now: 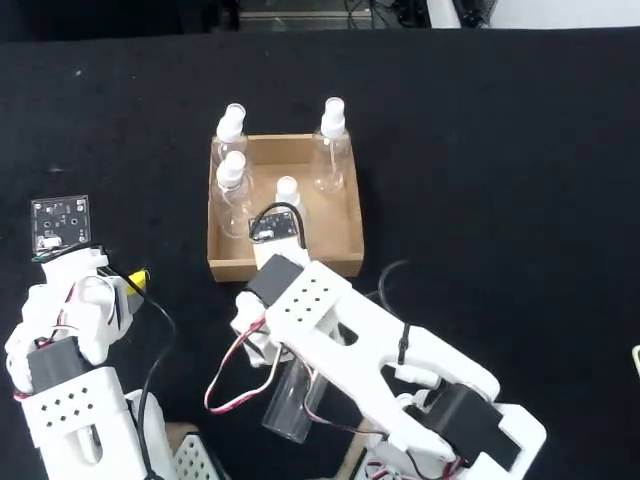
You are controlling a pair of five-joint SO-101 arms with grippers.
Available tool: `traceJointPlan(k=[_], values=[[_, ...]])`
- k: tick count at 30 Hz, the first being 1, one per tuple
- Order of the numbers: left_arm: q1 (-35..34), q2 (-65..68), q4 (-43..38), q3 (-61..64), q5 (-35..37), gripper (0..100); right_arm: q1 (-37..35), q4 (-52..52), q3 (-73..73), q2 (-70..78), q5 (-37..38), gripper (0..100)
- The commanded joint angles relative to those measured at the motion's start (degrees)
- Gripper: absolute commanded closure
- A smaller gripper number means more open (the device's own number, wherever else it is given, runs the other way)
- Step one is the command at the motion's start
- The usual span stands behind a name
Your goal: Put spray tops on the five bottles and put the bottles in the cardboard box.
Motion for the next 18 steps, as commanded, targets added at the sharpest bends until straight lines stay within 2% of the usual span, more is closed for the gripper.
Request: traceJointPlan(k=[1,6,13,18], values=[[-0.4,-0.6,-1.1,-0.9,0.6,70,-4.3,-1.0,0.2,0.1,-1.9,65.5],[-0.5,-0.6,-1.1,-0.9,0.5,70,-6.2,-3.6,2.9,0.1,-3.1,65.4],[-0.5,-0.6,-1.1,-0.9,0.4,70,-6.0,-12.7,10.2,0.1,-2.9,65.4],[-0.5,-0.6,-1.1,-0.9,0.4,70,-6.0,-13.5,10.2,0.1,-3.6,65.4]])
